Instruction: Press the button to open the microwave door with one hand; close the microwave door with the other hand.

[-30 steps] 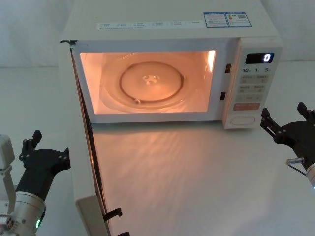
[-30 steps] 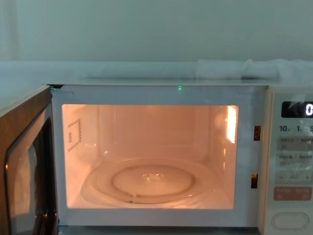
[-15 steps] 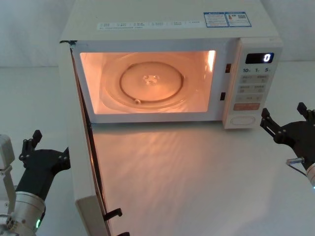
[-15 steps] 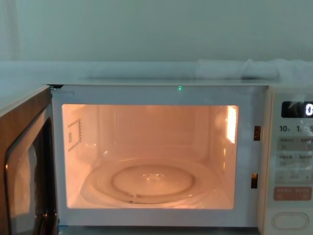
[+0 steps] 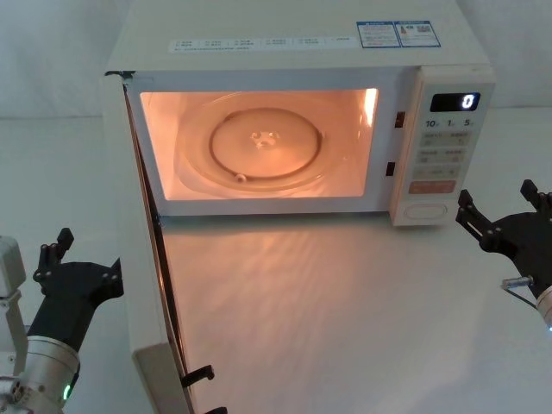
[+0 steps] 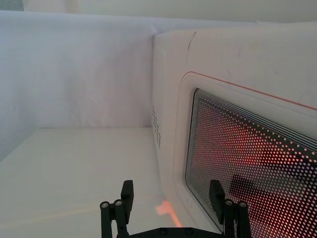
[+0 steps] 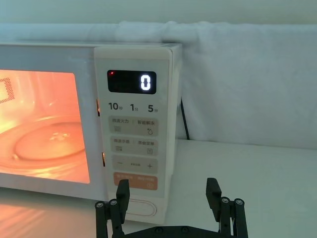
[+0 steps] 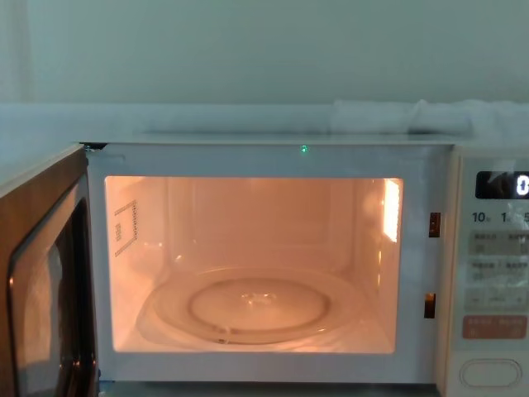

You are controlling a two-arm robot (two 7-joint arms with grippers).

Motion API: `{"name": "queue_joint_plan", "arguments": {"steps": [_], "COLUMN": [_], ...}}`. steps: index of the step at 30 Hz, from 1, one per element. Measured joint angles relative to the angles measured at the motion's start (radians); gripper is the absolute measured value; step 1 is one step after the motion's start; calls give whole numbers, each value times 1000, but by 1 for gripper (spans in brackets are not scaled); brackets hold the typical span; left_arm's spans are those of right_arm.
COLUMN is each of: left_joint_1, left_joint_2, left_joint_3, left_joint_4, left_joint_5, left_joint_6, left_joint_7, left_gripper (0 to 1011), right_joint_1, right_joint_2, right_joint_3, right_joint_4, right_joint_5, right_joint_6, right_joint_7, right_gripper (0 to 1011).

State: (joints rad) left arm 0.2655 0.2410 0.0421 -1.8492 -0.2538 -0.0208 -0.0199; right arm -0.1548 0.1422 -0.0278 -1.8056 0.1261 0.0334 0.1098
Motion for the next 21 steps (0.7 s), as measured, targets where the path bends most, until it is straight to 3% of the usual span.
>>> {"name": "queue_joint_plan", "arguments": {"steps": [7, 21], "left_joint_1": [0, 0], "left_joint_2": [0, 0], "left_joint_3": [0, 0], "left_joint_4": [0, 0], "left_joint_5": [0, 0], "left_joint_6": [0, 0], "left_joint_7": [0, 0], "left_gripper": [894, 451], "right_joint_1": [0, 0], "right_joint_2": [0, 0], "right_joint_3": [0, 0], "right_joint_4": [0, 0], "right_joint_5": [0, 0], "right_joint_6": [0, 0], "right_joint_7": [0, 0], "right_gripper": [1000, 1000]}}
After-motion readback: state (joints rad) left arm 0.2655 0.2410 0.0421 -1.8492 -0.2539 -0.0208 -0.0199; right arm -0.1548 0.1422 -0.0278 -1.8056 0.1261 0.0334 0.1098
